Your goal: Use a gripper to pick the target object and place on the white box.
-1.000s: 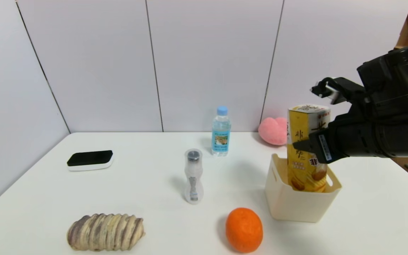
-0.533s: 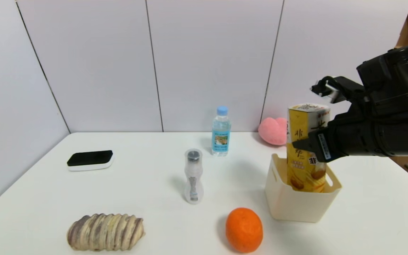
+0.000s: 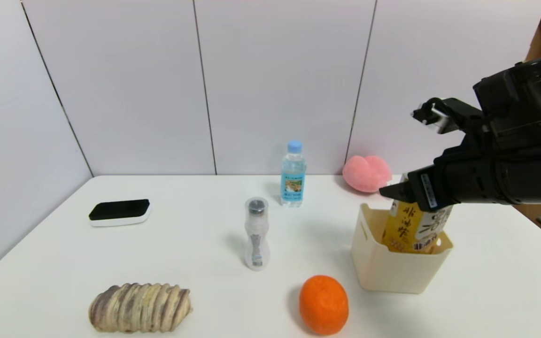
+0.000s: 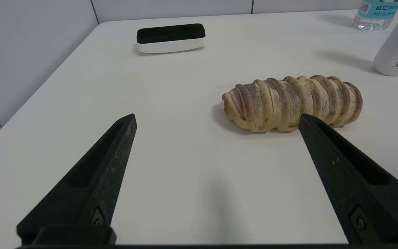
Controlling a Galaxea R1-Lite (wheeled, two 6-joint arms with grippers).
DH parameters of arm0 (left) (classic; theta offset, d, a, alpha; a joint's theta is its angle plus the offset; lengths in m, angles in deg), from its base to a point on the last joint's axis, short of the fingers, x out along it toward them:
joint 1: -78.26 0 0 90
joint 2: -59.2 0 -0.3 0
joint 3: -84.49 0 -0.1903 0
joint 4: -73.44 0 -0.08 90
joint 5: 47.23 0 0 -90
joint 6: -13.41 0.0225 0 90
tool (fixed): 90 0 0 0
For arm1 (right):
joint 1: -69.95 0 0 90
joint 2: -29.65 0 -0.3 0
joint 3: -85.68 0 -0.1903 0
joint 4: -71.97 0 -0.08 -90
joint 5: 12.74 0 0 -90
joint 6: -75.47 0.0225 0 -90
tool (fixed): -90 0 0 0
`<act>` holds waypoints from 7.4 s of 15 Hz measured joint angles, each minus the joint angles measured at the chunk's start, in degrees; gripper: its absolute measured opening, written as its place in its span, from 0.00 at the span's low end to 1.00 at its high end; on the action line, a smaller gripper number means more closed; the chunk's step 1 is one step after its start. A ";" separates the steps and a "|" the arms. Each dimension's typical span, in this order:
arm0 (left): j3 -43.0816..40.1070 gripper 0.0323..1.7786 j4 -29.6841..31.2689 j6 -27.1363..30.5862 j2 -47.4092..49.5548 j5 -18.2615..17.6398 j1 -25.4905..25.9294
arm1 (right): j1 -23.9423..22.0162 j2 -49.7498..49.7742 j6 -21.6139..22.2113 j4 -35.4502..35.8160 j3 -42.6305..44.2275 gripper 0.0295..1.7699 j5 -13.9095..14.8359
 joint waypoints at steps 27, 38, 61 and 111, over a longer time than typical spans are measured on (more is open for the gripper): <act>0.00 0.95 0.00 0.02 0.00 0.02 0.00 | -20.53 1.00 -4.62 4.14 10.26 0.96 1.51; 0.00 0.95 -0.02 0.02 0.00 0.05 0.00 | -22.88 26.25 -5.78 4.67 -12.13 0.96 1.05; 0.00 0.95 -0.02 0.00 0.00 0.02 0.00 | -25.03 85.26 -10.34 16.54 -56.31 0.96 -7.61; 0.00 0.95 -0.02 0.00 0.00 -0.02 0.00 | -25.08 87.92 -0.94 17.27 -67.23 0.96 -8.73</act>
